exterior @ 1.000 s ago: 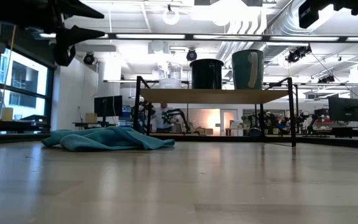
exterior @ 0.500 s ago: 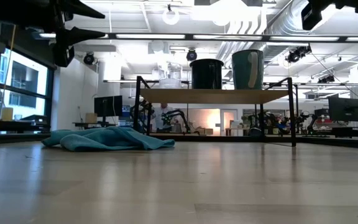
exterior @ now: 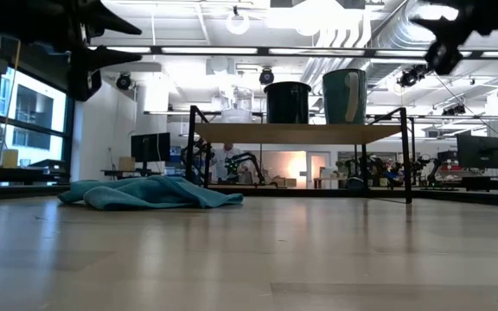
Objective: Stack small to large cups/mugs on shelf
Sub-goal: Return to Home Position
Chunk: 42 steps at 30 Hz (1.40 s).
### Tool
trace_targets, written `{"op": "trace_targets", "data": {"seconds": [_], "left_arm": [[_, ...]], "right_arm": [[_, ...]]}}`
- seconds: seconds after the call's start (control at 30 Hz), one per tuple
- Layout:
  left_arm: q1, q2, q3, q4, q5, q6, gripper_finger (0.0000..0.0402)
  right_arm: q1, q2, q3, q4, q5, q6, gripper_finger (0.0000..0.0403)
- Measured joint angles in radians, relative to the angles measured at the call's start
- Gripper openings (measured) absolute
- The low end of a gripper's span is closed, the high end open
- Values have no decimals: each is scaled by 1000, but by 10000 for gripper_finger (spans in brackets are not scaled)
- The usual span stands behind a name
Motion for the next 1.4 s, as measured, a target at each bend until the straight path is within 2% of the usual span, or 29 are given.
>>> {"op": "trace_targets", "data": {"seconds": [0.07, 0.13, 0.37, 0.5, 0.87, 1.1, 1.33, 1.4], "left_arm": [[0, 0, 0, 4, 25, 27, 152], [0, 0, 0, 19, 46, 82, 152], [0, -2, 0, 179, 107, 387, 152], [0, -3, 0, 218, 132, 500, 152], [0, -45, 0, 203, 79, 579, 152], [0, -138, 0, 121, 76, 586, 152], [0, -170, 0, 75, 59, 605, 152], [0, -172, 0, 58, 44, 605, 152]], "right_arm": [[0, 2, 0, -69, 36, 70, 108], [0, 2, 0, -93, 52, 52, 108], [63, 0, 1, 156, 49, -341, 108], [72, 0, 1, 148, 48, -395, 108], [71, -38, 1, 96, 53, -454, 108], [69, -177, 1, 17, 80, -497, 108], [69, -310, 0, -69, 100, -506, 108], [69, -312, -19, -33, 100, -506, 108]]}}
